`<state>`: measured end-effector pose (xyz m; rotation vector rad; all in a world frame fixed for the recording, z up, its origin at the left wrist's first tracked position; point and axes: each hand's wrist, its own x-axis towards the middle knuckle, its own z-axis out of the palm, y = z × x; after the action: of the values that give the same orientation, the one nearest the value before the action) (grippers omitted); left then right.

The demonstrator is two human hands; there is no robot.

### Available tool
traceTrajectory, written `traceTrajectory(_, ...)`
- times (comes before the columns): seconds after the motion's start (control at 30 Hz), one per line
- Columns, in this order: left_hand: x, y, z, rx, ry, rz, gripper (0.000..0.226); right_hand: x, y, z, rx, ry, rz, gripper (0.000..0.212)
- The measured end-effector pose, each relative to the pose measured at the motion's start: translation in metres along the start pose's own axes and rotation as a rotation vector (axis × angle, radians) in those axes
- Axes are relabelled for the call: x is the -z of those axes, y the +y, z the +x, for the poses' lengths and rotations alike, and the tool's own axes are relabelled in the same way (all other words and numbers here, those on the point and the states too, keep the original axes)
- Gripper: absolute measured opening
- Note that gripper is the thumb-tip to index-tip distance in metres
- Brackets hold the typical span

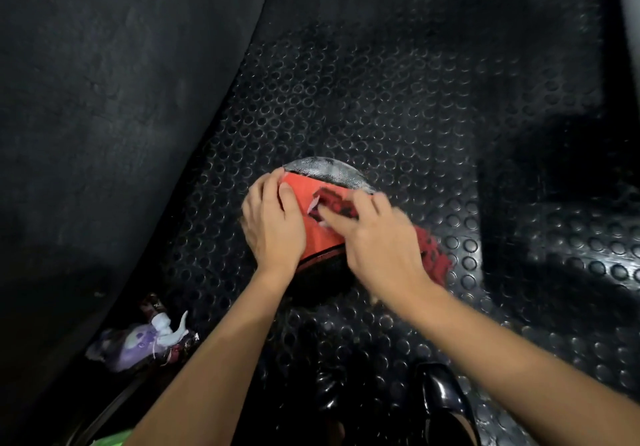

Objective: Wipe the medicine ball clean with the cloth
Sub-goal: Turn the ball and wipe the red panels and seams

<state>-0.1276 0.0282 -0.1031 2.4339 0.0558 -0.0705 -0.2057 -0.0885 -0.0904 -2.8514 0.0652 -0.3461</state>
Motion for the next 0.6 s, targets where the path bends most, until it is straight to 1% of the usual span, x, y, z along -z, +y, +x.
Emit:
traceTrajectory(0.03, -0.001, 0.0, -0.001, -0.008, -0.006, 0.004, 0.038, -0.001, 0.006, 0.01, -0.044, -0.01, -0.006, 0.034)
traceTrajectory(0.1, -0.003, 0.002, -0.006, 0.0, 0.0, 0.018, 0.038, -0.002, 0.013, 0.027, -0.183, 0.022, 0.002, 0.033)
traceTrajectory(0.13, -0.004, 0.003, -0.007, 0.009, 0.009, 0.027, 0.038, -0.002, 0.011, 0.026, -0.209, 0.031, -0.001, 0.033)
traceTrajectory(0.17, -0.005, 0.004, -0.008, 0.013, 0.016, 0.031, 0.038, -0.003, 0.007, 0.02, -0.181, 0.042, -0.017, 0.032)
traceTrajectory(0.27, -0.004, 0.005, -0.006, -0.022, 0.021, 0.033, 0.044, 0.0, -0.004, -0.002, -0.007, 0.046, -0.045, 0.033)
traceTrajectory(0.3, -0.004, 0.005, -0.005, -0.035, 0.022, 0.038, 0.047, 0.002, -0.001, 0.003, 0.001, 0.035, -0.045, 0.035)
traceTrajectory(0.33, -0.005, 0.006, -0.005, -0.037, 0.024, 0.048, 0.047, 0.005, 0.003, 0.014, -0.036, 0.012, -0.039, 0.04)
traceTrajectory(0.43, -0.01, 0.011, -0.005, 0.001, 0.04, 0.077, 0.039, 0.004, 0.005, 0.037, -0.157, 0.019, -0.052, 0.051)
traceTrajectory(0.53, -0.009, 0.015, 0.004, 0.057, 0.011, 0.054, 0.038, 0.001, -0.001, 0.016, -0.086, 0.039, -0.068, 0.049)
traceTrajectory(0.6, -0.007, 0.014, 0.01, 0.066, -0.015, 0.046, 0.037, 0.003, 0.001, 0.008, -0.042, 0.017, -0.058, 0.049)
